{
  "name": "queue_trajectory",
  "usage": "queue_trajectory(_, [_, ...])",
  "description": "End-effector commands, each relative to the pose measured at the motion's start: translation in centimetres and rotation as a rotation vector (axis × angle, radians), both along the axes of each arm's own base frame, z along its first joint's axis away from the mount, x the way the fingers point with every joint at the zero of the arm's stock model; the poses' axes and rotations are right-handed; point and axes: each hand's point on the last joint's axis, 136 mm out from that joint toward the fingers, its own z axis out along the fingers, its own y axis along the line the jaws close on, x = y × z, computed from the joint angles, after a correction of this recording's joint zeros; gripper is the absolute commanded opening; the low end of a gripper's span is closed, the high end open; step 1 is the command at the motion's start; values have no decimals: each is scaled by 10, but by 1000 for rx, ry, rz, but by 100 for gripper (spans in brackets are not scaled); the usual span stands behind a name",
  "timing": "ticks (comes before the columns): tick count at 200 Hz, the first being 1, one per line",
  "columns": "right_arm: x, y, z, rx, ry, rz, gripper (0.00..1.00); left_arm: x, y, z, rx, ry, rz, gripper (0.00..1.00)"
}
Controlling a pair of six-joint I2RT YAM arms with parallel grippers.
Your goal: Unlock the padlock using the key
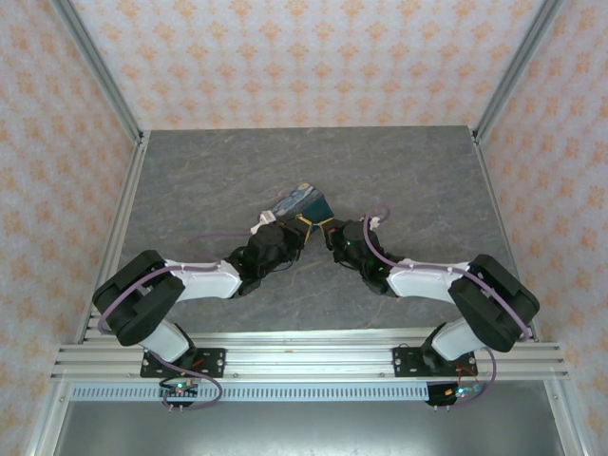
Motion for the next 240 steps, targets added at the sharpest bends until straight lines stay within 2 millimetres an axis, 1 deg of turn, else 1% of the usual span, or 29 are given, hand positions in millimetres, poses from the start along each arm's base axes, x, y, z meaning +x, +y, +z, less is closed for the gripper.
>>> queue_trajectory(1, [5,11,15,21,-37,19,0,7,-6,17,-49,-45,15,0])
queue_trajectory(31, [6,13,19,19,-48,28,0,7,-7,18,-53,-47,13,0])
queue_trajectory(55, [7,15,18,19,-45,35,0,8,-7,19,-55,-47,12,0])
queue_trajectory(75, [6,14,13,15,-35,31,0,8,-7,19,-55,-48,14,0])
queue_trajectory(112, [3,3,0,-6,-13,-5,0,8,-6,20,-51,-49,16,0])
queue_trajectory(126, [3,3,-1,-7,-12,-4,0,8,-6,21,-50,-50,15,0])
queue_trajectory(160, [5,12,5,-7,-26,26,0,8,-7,22,-52,-51,12,0])
queue_trajectory(186, [7,26,15,-8,-57,95,0,8,-9,23,-53,-55,5,0])
queue_trajectory(212, [7,37,20,0,-80,144,0,8,-10,22,-57,-54,0,0])
queue_trajectory(224, [6,37,22,3,-86,148,0,8,-9,21,-54,-52,2,0])
queue_trajectory(240, [4,30,18,-22,-77,129,0,7,-7,19,-50,-49,8,0])
